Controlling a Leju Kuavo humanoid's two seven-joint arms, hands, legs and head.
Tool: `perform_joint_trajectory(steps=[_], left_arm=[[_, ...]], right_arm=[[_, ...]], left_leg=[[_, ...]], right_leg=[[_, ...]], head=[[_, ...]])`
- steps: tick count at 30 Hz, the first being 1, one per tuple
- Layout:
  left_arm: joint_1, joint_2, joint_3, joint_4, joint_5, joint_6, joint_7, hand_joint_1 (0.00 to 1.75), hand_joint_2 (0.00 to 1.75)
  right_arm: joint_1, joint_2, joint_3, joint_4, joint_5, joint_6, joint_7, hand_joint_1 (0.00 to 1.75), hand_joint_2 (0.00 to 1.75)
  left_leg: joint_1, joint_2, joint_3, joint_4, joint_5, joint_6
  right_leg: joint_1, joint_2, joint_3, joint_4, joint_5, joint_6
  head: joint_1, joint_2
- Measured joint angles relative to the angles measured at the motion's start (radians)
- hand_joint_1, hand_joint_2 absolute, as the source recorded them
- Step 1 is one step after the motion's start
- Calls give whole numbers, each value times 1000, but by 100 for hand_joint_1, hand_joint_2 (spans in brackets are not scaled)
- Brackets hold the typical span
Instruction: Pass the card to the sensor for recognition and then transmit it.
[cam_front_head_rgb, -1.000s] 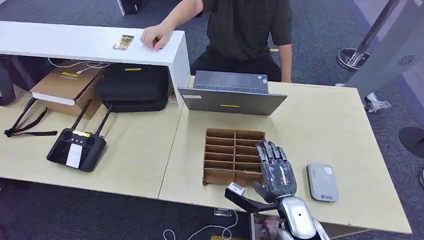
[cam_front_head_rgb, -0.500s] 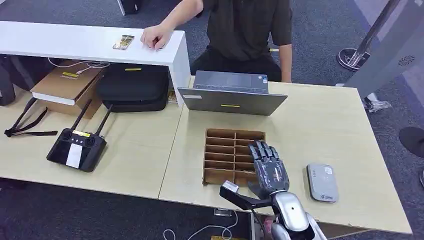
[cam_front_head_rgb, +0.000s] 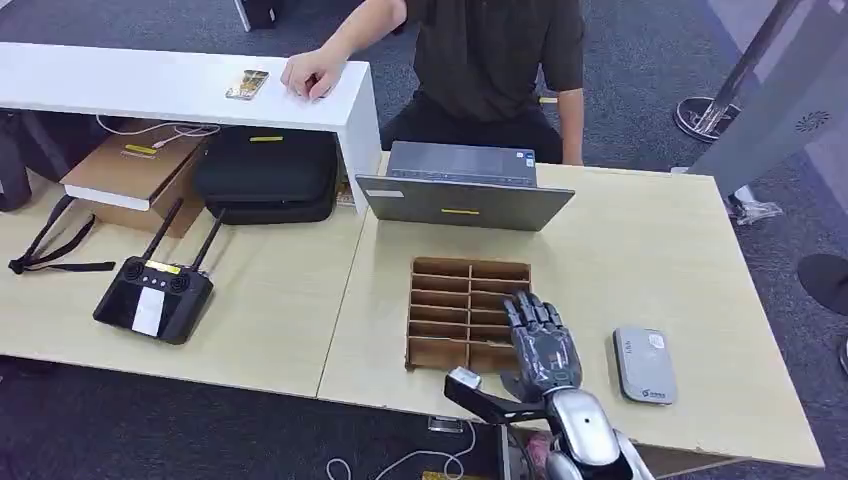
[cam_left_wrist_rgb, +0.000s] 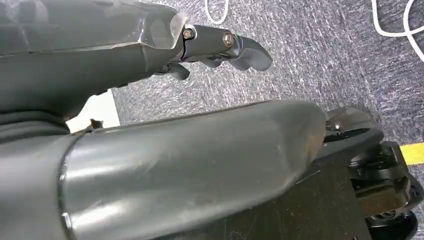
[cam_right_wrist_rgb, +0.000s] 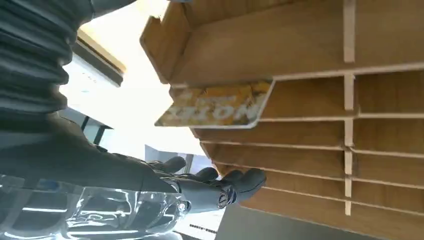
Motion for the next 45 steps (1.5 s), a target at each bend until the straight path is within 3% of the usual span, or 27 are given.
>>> perform_joint_trajectory(steps=[24, 45], left_arm=[[0, 3, 0, 0, 4, 0, 17, 0, 0], [0, 3, -7, 0, -5, -8, 7, 0, 0]], right_arm=[[37, -27, -12, -56, -10, -7, 8, 0, 175], [46, 18, -23, -71, 6, -20, 7, 0, 175]], left_leg=[[0, 0, 0, 0, 0, 0], [0, 0, 0, 0, 0, 0]], right_leg=[[0, 0, 0, 0, 0, 0], [0, 0, 0, 0, 0, 0]], head=[[0, 0], [0, 0]])
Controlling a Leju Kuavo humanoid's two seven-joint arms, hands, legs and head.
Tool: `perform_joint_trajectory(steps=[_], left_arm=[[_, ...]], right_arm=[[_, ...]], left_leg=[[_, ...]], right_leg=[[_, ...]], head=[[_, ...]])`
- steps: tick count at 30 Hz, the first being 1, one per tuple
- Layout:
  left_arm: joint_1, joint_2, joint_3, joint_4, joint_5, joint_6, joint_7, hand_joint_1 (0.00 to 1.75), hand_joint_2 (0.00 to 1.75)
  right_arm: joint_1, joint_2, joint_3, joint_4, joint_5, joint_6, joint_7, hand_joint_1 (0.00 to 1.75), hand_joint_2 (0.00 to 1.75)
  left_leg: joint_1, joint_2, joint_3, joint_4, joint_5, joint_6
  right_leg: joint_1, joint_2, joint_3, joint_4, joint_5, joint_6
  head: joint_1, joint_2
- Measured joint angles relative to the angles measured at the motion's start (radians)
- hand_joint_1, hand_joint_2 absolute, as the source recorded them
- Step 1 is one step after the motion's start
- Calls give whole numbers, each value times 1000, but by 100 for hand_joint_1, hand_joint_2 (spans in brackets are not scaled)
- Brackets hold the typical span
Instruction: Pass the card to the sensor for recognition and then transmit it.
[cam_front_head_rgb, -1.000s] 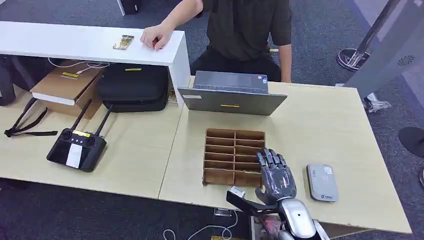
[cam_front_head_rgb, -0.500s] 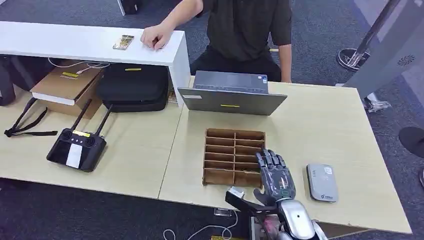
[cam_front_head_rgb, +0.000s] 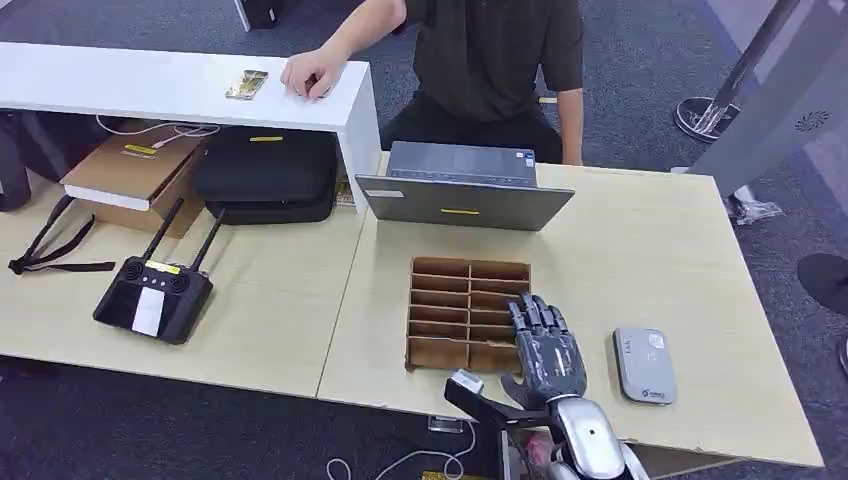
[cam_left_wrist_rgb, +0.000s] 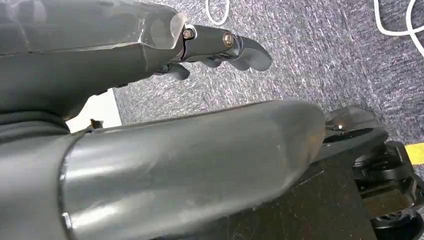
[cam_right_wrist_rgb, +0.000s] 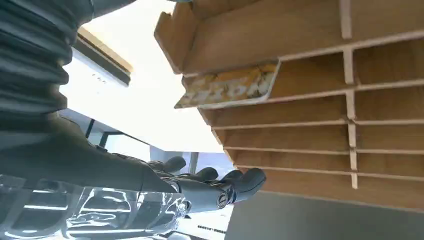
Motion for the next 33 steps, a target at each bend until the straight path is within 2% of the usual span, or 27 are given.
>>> perform_joint_trajectory(steps=[21, 33], left_arm=[[0, -4, -18, 0, -3, -5, 3, 0, 0], [0, -4, -23, 0, 0, 8, 1, 0, 0]], right_arm=[[-35, 9, -29, 47, 8, -47, -26, 0, 175], [-24, 6, -31, 28, 18, -5, 1, 0, 175]], left_leg=[[0, 0, 0, 0, 0, 0], [0, 0, 0, 0, 0, 0]], right_leg=[[0, 0, 0, 0, 0, 0], [0, 0, 0, 0, 0, 0]], head=[[0, 0], [0, 0]])
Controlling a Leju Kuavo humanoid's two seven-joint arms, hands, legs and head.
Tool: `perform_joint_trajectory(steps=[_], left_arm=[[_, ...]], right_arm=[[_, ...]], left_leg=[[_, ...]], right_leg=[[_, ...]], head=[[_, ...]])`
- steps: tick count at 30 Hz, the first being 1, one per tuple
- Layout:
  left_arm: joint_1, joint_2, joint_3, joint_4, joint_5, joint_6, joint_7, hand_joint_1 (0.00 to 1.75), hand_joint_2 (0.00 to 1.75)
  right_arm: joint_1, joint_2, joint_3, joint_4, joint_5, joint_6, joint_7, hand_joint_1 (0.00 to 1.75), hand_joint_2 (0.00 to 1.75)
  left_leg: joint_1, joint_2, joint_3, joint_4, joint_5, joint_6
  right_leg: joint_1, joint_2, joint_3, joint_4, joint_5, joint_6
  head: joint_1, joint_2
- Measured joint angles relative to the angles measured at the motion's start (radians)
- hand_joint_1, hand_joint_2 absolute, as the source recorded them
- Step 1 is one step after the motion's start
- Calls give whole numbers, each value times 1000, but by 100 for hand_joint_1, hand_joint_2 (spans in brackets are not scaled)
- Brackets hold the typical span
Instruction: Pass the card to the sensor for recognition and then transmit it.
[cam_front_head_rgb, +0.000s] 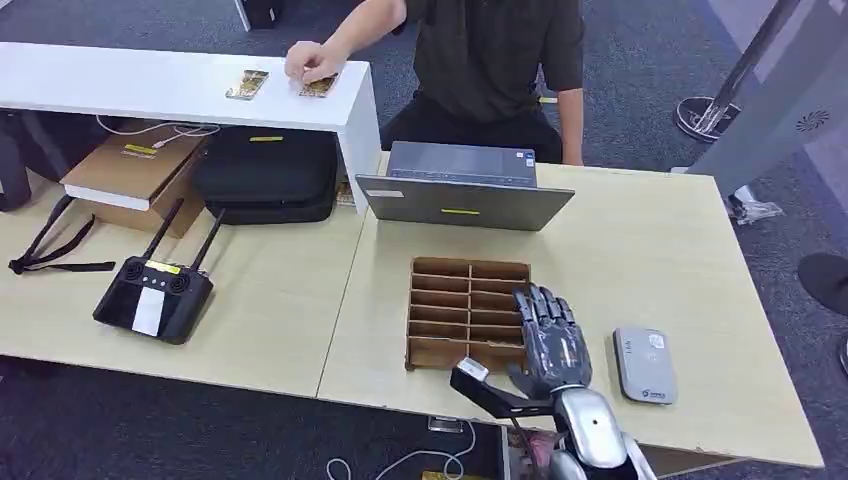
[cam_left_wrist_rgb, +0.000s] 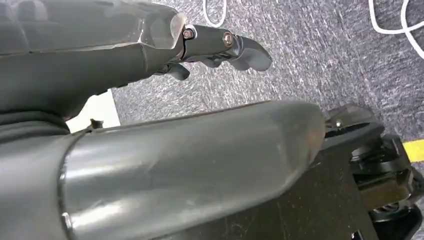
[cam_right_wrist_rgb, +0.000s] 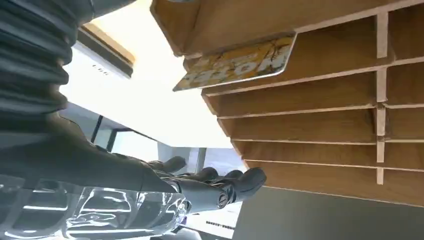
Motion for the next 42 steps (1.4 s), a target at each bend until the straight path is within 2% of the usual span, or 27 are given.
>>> perform_joint_trajectory(steps=[26, 42], left_arm=[[2, -1, -10, 0, -1, 0, -5, 0, 0], [0, 0, -29, 0, -16, -13, 12, 0, 0]], right_arm=[[18, -10, -7, -30, -18, -6, -15, 0, 175], [21, 17, -7, -2, -24, -17, -19, 0, 175]], left_leg=[[0, 0, 0, 0, 0, 0], [0, 0, 0, 0, 0, 0]], right_leg=[[0, 0, 0, 0, 0, 0], [0, 0, 0, 0, 0, 0]], head=[[0, 0], [0, 0]])
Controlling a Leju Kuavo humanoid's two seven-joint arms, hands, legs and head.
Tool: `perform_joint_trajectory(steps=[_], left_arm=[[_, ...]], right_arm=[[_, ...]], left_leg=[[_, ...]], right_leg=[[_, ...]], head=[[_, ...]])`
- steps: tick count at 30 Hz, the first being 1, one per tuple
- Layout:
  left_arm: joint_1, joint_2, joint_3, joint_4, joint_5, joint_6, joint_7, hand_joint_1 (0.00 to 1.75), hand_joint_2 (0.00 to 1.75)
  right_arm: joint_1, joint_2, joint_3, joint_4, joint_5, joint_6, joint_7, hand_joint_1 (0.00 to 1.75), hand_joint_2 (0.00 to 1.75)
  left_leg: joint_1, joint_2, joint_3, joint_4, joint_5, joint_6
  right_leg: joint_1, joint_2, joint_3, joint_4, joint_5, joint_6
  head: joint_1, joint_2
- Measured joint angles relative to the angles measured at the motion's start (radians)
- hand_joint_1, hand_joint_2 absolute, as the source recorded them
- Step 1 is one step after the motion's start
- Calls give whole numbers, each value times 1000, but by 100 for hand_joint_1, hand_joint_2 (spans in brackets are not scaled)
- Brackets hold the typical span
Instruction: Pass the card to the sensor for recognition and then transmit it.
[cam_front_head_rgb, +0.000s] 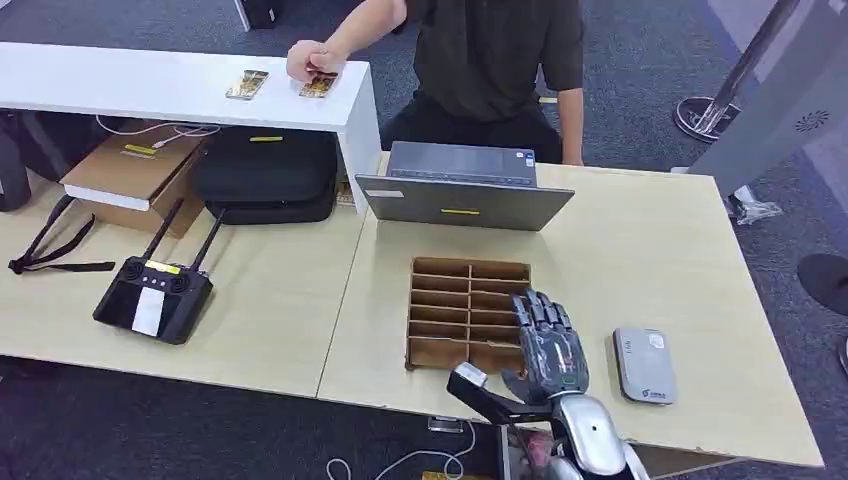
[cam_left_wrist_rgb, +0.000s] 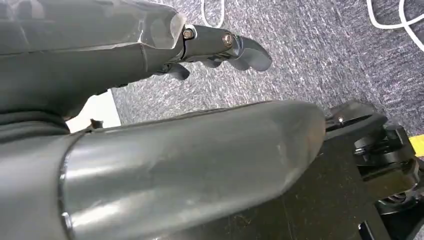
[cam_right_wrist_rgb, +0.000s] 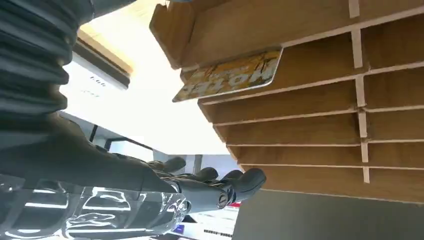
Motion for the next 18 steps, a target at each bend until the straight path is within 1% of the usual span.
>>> perform_joint_trajectory(steps=[18], left_arm=[[-1, 6, -37, 0, -11, 3, 11, 0, 0]], right_arm=[[-4, 3, 0, 23, 23, -9, -1, 0, 175]], left_leg=[[0, 0, 0, 0, 0, 0]], right_leg=[[0, 0, 0, 0, 0, 0]], head=[[0, 0]])
